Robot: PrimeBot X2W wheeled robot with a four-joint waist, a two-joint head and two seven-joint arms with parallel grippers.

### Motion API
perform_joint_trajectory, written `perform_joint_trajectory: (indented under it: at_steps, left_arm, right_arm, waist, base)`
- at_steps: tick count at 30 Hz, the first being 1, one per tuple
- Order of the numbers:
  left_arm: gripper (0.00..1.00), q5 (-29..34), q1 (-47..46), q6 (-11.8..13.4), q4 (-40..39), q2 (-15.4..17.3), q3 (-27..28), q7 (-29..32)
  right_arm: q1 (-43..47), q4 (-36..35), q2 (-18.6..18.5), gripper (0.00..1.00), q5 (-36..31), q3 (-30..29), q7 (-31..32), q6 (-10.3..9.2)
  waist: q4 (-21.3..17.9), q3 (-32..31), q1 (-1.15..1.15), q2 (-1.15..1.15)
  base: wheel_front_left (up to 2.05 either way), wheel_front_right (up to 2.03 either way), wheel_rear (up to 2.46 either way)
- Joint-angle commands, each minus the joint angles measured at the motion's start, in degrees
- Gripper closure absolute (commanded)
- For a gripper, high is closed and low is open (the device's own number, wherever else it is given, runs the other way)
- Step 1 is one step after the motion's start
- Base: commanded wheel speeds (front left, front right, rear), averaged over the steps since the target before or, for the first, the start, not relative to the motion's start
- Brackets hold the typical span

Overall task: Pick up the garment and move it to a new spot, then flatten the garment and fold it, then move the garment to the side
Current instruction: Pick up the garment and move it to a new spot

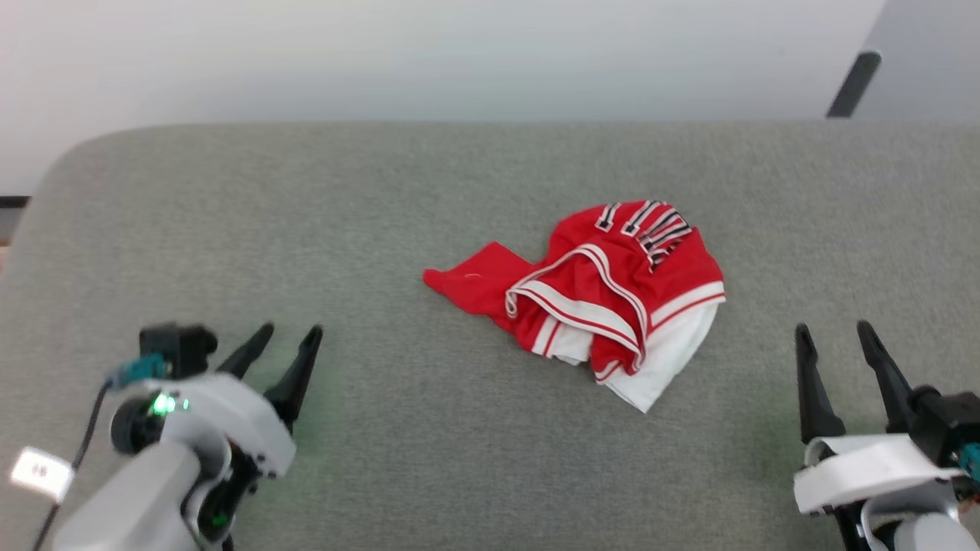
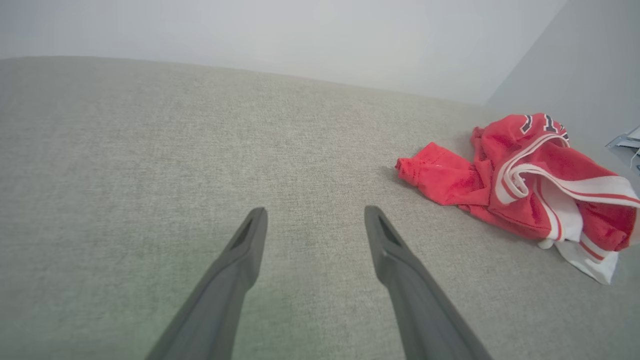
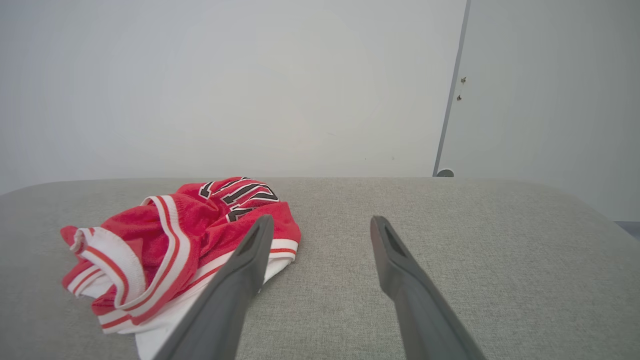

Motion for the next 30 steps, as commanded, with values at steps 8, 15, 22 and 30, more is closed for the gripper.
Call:
perform_joint_trajectory:
  at_steps: [8, 15, 22, 30]
  left_arm:
    - [0.0, 12.58, 13.53, 4.95, -7.11, -1.4, 13.47, 0.01]
    - [0.0, 22.71, 23.73, 6.58, -13.89, -5.11, 26.9, 0.01]
    - [0.0, 33.26, 30.53, 6.01, -19.85, -9.23, 36.34, 0.01]
    - [0.0, 41.17, 34.45, 3.33, -23.53, -13.09, 43.14, 0.0]
  right_arm:
    - [4.18, -1.45, -0.6, 0.0, 1.12, -1.4, 0.84, -0.01]
    - [5.59, -2.28, -0.64, 0.0, 1.59, -1.72, 1.11, -0.02]
    - [6.67, -4.37, -0.64, 0.0, 2.34, -2.38, 1.78, -0.01]
    - [7.14, -5.02, -0.14, 0.0, 2.53, -2.12, 2.0, -0.02]
  waist:
    - [3.08, -4.91, 0.0, 0.0]
    - [2.56, -6.57, 0.0, 0.0]
    - [2.28, -8.0, 0.0, 0.0]
    - [1.73, -7.79, 0.0, 0.0]
  base:
    - [0.0, 0.0, 0.0]
    - [0.0, 0.0, 0.0]
    - [0.0, 0.0, 0.0]
    - [0.0, 0.0, 0.0]
